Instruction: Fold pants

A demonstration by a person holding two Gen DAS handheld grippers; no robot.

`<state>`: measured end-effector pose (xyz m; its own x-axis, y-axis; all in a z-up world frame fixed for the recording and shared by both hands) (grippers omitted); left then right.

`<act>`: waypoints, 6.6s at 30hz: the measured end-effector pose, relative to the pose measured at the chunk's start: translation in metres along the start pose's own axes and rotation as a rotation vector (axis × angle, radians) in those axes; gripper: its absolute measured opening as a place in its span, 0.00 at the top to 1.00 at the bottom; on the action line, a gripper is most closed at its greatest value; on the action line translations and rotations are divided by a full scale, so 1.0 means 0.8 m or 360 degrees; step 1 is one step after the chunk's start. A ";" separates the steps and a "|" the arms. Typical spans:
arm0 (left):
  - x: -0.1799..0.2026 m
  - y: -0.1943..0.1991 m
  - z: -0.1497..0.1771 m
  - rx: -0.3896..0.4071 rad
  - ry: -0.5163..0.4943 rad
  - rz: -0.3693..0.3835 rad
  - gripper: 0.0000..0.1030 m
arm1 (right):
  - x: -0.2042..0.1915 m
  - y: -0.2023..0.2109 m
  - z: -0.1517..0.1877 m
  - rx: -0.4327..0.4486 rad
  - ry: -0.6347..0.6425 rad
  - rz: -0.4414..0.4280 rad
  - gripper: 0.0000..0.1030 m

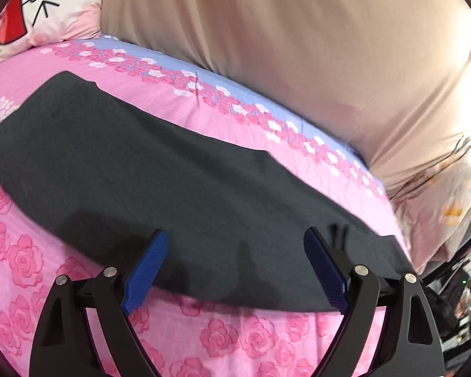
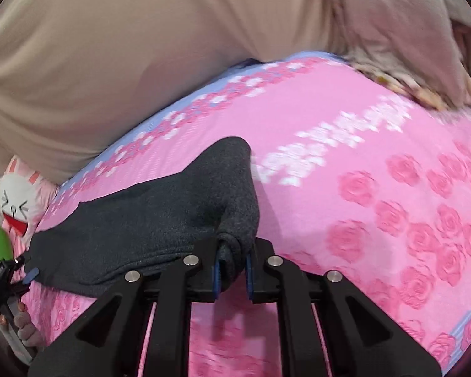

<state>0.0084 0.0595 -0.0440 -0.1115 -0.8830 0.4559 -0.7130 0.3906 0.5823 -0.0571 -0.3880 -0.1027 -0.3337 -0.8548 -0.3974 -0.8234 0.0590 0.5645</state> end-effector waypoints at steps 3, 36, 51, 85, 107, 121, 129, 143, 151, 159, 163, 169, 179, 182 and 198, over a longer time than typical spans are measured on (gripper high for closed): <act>-0.003 -0.015 0.005 -0.0035 0.0011 -0.0020 0.17 | -0.011 0.025 -0.002 0.0137 0.0181 0.0362 0.71; -0.001 -0.010 0.007 0.0010 -0.0006 0.0098 0.17 | -0.292 -0.071 0.080 -0.0238 0.0841 -0.0175 0.89; -0.003 -0.003 0.008 0.0028 -0.0004 0.0149 0.17 | -0.341 -0.079 0.055 -0.0241 0.0629 -0.0397 0.80; 0.017 -0.026 0.020 -0.0057 -0.0245 -0.0142 0.16 | -0.350 -0.112 0.022 -0.0132 0.0757 -0.0235 0.78; 0.204 -0.132 0.056 -0.0317 -0.0521 -0.0005 0.16 | -0.071 -0.068 -0.055 -0.0098 0.0139 0.0120 0.98; 0.208 -0.128 0.066 -0.0233 -0.0638 -0.0047 0.12 | -0.038 0.003 0.005 -0.0166 -0.0090 -0.0019 0.40; 0.207 -0.115 0.062 -0.0154 -0.0642 -0.0018 0.11 | -0.069 0.010 0.000 -0.0056 0.0190 0.0065 0.87; 0.205 -0.123 0.064 -0.0204 -0.0638 -0.0049 0.11 | -0.081 -0.003 -0.009 -0.0036 0.0318 0.0183 0.83; 0.194 -0.113 0.059 -0.0176 -0.0579 -0.0034 0.11 | -0.125 0.005 -0.022 0.0018 0.0351 0.0153 0.79; 0.105 -0.050 0.025 -0.0026 -0.0357 0.0016 0.11 | -0.164 -0.042 -0.021 -0.0113 0.0400 0.0093 0.64; 0.048 -0.024 0.003 0.0073 -0.0301 -0.0088 0.11 | -0.242 -0.055 -0.011 -0.0125 0.0599 -0.0047 0.64; -0.004 -0.009 -0.013 0.0101 -0.0167 -0.0126 0.11 | -0.319 -0.142 0.037 -0.0257 0.0893 0.0060 0.63; -0.030 0.001 -0.016 0.0110 -0.0084 -0.0038 0.11 | -0.329 -0.132 0.046 -0.0254 0.0841 0.0085 0.62; -0.027 -0.002 -0.016 0.0101 -0.0098 -0.0028 0.11 | -0.328 -0.139 0.045 -0.0256 0.0859 0.0071 0.76; -0.034 -0.009 -0.016 0.0067 -0.0061 -0.0067 0.11 | -0.349 -0.099 0.043 -0.0138 0.0784 -0.0018 0.73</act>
<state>0.0252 0.0841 -0.0522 -0.1065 -0.9081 0.4050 -0.7461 0.3422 0.5712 0.0856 -0.1359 -0.0614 -0.0513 -0.9983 -0.0269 -0.7775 0.0230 0.6285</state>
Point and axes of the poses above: each gripper's, at about its wrist camera, not at the fingertips, and y roughly against the way its jaws point, x to its right, z to its underside, the point moved 5 cm from there along -y, roughly the way its jaws point, and after that the axes turned 2 degrees about x, right-handed, at the moved point
